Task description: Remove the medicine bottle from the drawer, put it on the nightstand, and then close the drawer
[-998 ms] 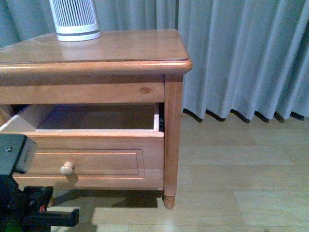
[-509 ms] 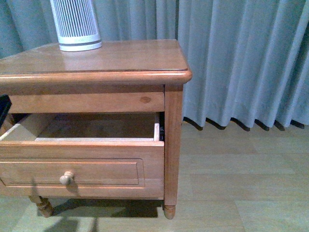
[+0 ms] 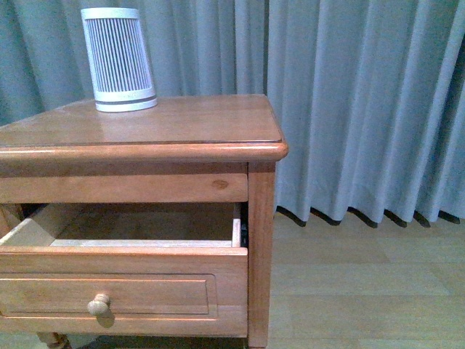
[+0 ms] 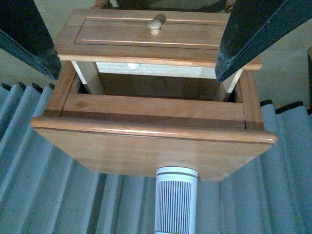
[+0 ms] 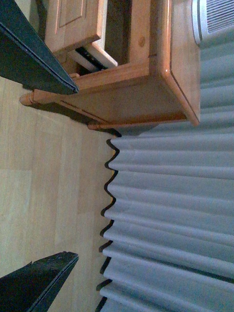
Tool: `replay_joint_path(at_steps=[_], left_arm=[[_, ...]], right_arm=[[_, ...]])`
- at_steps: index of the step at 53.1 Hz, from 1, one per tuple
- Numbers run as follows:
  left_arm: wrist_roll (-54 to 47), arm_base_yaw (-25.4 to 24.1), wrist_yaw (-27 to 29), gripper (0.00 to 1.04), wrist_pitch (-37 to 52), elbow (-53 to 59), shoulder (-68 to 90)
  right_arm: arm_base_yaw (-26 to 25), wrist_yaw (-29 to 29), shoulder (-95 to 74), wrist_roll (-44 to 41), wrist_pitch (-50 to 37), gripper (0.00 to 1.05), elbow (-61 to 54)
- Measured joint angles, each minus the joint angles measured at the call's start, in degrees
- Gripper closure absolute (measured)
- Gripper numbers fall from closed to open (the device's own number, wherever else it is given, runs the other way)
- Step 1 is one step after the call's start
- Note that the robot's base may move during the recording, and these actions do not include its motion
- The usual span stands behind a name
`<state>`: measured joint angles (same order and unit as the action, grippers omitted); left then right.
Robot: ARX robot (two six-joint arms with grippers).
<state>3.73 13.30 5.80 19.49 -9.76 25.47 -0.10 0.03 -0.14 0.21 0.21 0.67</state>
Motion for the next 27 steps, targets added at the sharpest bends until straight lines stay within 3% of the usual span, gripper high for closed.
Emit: replay_joint_path(at_steps=[7,12,27], left_arm=[[0.0,0.1,0.5,0.07,-0.2,0.0,0.0],[-1.8,0.4,6.4,0.22,-4.7,0.3,-1.3],[-2.9,-5.1,1.9,0.72,-6.9,3.9,-7.1]], right_arm=[[0.0,0.0,0.0,0.0,0.0,0.07,0.0],[0.0,0.0,0.0,0.0,0.0,0.07,0.0],[0.0,0.0,0.0,0.0,0.0,0.07,0.0]])
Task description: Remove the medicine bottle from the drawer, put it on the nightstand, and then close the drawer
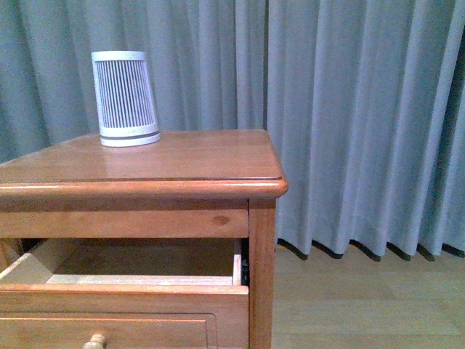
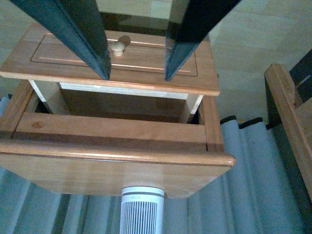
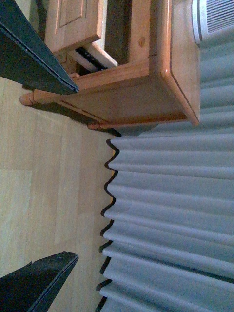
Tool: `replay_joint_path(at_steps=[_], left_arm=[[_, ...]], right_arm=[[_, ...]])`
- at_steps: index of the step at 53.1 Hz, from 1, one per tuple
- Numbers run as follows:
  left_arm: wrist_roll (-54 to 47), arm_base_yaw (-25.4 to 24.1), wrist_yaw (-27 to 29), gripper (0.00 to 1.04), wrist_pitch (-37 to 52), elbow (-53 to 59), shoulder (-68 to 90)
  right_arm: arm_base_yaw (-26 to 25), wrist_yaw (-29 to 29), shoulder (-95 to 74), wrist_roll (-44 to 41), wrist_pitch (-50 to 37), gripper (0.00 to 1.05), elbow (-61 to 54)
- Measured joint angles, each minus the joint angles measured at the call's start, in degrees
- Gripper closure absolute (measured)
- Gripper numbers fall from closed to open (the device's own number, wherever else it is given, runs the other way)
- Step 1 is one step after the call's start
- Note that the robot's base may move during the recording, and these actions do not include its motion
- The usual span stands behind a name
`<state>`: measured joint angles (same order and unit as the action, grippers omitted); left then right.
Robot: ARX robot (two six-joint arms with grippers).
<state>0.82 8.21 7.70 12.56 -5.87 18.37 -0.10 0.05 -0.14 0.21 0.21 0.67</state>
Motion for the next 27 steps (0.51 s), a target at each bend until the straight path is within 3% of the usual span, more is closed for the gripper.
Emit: replay_joint_path(at_steps=[4,7,22,27], left_arm=[[-0.2,-4.7,-6.2,0.89,-1.1,1.0,-2.1],[-0.1,-7.5,-6.9,1.02,-1.6,1.7,-3.3],[-0.2,-7.9,-7.6,1.01,-3.9,3.2,-7.3],[-0.2,-8.0,-7.6,1.01,-10.8,4.7,-14.1]], right_arm=[[0.0,0.0,0.0,0.0,0.0,0.07,0.0],[0.0,0.0,0.0,0.0,0.0,0.07,0.0],[0.0,0.0,0.0,0.0,0.0,0.07,0.0],[0.0,0.0,0.0,0.0,0.0,0.07,0.0]])
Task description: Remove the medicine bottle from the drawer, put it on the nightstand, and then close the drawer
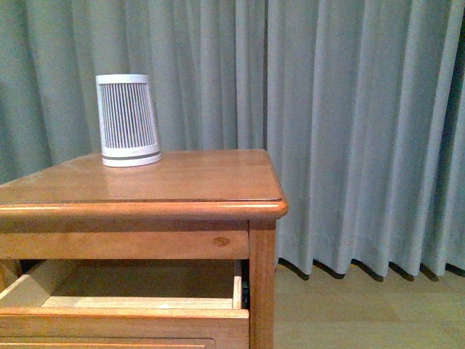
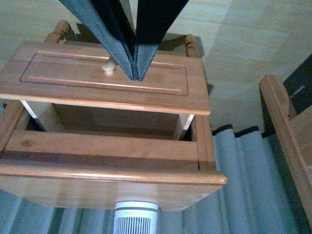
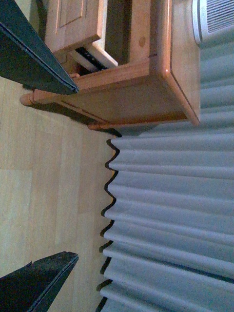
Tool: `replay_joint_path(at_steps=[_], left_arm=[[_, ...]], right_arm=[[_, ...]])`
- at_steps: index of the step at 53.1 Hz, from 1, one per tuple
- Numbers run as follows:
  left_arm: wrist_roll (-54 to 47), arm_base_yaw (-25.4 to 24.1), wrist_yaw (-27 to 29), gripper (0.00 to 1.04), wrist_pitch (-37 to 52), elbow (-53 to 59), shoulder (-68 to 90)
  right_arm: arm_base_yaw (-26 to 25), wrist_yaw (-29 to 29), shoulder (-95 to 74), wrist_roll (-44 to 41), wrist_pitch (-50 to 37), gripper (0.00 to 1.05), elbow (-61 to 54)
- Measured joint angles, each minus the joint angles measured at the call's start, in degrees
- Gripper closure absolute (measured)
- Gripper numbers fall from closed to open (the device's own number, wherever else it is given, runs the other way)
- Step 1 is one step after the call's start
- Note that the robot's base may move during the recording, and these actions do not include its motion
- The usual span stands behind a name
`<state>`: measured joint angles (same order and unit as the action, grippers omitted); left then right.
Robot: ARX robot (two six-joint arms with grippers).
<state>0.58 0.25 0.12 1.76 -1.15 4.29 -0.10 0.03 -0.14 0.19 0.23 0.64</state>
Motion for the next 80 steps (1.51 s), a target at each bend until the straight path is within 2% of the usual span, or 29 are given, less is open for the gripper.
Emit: replay_joint_path(at_steps=[24,49,53,80], left_arm=[[-0.1,0.0,-0.1,1.00,-1.7,0.6,-3.9],[-0.1,0.0,-0.2,0.15,-1.7,0.6,-3.9],[-0.2,0.0,-0.1,0.05,-1.7,0.6,-4.0],[-0.2,0.0,0.2,0.07,-1.8,0.6,-4.1]], right_arm=[[0.0,0.0,0.0,0.0,0.0,0.07,0.0],[0.0,-0.2,0.0,0.0,0.0,0.07,0.0],[0.0,-0.2,0.0,0.0,0.0,0.07,0.0],[0.0,0.4,-0.1,0.0,-0.1,0.07,0.0]])
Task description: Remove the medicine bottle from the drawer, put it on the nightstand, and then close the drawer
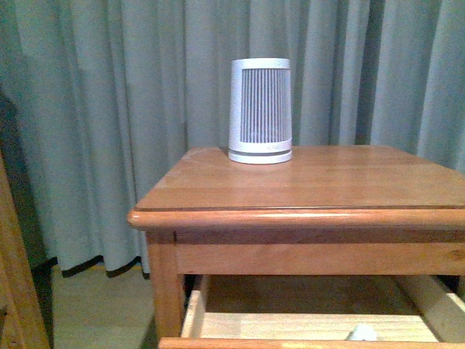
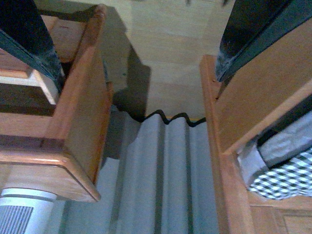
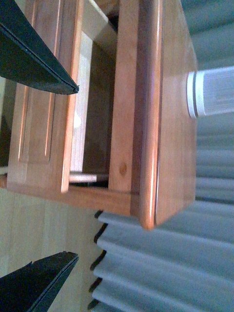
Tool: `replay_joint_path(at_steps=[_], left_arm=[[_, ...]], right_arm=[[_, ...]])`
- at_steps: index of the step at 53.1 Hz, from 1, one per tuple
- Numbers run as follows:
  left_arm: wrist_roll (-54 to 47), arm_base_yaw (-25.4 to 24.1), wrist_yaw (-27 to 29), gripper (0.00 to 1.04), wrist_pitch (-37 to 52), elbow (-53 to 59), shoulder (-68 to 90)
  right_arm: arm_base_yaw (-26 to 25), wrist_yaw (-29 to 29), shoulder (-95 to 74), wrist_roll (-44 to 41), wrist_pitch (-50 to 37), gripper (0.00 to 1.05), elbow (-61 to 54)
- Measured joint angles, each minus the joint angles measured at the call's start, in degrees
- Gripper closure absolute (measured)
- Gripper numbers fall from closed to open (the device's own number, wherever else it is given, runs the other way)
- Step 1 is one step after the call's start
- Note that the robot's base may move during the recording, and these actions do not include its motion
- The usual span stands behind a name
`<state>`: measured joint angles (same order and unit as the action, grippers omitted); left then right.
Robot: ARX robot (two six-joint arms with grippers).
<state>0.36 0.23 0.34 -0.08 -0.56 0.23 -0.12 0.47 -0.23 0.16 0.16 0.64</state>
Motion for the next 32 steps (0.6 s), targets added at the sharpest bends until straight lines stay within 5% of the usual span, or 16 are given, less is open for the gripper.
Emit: replay_joint_path(at_steps=[13,17,22,32], left_arm=[[0.0,0.0,-0.2,0.07,0.0,0.0,0.0],[0.0,0.0,-0.2,0.07,0.0,0.0,0.0],[-0.1,0.0,-0.2,0.07,0.0,0.0,0.0],[-0.1,0.0,-0.2,0.07,0.0,0.0,0.0]], right_arm=[[0.5,-1.7,-0.1,-0.3,-0.5,0.07,-0.1],[5.9,-18.3,-1.6,-3.6,-9.8,0.07,-0.3],[6.9,-27.3,-6.4,-5.0,-17.2,0.07,-0.1],[4.8,-24.5,-27.8,-2.8,-23.0,0.07,3.1]])
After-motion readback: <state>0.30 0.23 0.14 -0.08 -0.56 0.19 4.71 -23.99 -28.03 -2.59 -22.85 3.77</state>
